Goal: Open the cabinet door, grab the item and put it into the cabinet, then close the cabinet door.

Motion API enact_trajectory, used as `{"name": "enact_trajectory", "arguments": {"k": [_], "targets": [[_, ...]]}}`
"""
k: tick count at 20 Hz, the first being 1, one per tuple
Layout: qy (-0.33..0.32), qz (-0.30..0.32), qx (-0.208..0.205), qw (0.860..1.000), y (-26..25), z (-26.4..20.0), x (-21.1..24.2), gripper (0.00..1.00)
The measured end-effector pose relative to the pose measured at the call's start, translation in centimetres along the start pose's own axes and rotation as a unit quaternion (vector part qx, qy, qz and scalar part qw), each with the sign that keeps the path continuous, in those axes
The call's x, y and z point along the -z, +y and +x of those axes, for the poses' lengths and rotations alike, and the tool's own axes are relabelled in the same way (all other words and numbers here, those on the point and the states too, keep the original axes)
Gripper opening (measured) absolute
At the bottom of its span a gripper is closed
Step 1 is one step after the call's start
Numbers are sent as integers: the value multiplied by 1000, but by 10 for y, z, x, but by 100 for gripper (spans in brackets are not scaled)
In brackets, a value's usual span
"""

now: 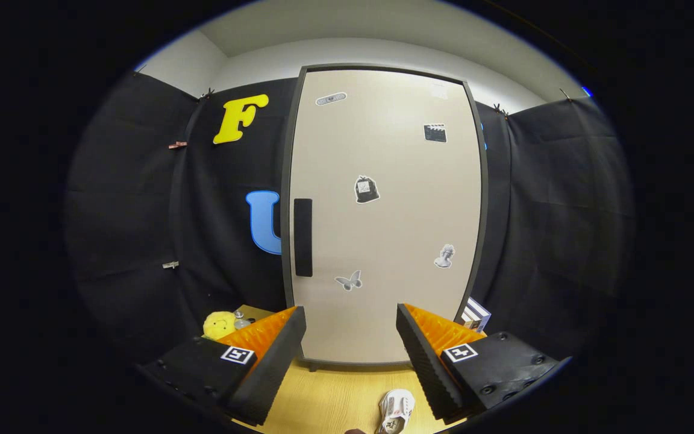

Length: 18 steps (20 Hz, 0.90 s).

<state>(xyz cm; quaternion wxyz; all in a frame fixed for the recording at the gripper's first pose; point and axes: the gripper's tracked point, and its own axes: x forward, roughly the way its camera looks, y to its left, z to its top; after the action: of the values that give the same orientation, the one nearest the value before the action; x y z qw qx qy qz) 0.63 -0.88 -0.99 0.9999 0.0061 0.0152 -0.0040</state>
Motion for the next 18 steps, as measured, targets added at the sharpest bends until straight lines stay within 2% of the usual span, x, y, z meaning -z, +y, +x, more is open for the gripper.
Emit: {"name": "enact_trajectory", "arguments": {"k": [11, 18], "targets": [[-16, 15, -5, 1000, 17, 12, -22, 98], [-35, 21, -7, 999, 31, 59, -52, 98]]}}
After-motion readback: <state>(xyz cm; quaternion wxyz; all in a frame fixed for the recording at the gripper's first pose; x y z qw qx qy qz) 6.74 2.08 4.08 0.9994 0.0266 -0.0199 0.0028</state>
